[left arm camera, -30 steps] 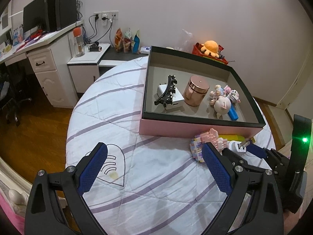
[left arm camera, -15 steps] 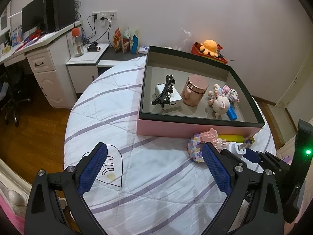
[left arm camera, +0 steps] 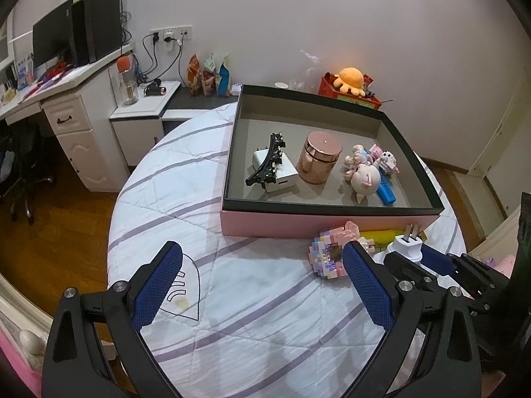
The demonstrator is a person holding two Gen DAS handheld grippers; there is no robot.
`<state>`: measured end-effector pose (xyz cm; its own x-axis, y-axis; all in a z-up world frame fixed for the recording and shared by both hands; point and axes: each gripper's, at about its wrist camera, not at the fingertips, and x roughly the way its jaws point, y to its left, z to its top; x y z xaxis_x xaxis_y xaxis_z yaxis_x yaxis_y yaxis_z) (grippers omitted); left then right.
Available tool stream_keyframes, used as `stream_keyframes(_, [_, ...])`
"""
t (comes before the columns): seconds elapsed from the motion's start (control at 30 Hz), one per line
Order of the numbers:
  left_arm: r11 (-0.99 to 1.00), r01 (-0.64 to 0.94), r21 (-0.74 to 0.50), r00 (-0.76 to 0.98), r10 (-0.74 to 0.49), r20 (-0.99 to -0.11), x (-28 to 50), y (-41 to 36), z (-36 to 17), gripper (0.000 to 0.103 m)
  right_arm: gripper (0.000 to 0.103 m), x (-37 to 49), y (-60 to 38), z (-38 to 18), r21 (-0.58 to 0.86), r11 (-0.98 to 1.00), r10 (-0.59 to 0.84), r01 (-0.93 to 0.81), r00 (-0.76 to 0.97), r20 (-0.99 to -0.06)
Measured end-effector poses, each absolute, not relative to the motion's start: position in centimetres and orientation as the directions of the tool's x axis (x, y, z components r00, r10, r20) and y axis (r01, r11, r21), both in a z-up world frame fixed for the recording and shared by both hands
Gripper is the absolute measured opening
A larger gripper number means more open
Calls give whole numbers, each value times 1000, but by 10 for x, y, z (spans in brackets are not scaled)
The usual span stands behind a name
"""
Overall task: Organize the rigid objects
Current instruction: 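Carry the white plug adapter into the box and open the right gripper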
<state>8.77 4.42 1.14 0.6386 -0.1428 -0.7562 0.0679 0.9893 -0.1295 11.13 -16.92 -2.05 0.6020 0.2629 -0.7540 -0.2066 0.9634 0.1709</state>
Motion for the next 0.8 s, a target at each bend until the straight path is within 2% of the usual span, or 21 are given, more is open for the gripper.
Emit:
stream_keyframes(0.33, [989, 70, -126, 647, -142, -749, 89, 43, 16, 99, 42, 108, -174, -9, 184, 960, 276, -209, 620, -734])
stream_keyframes(0.8, [992, 91, -91, 693, -129, -710, 130, 32, 42, 99, 42, 142, -185, 45, 162, 963, 269, -217, 701, -660])
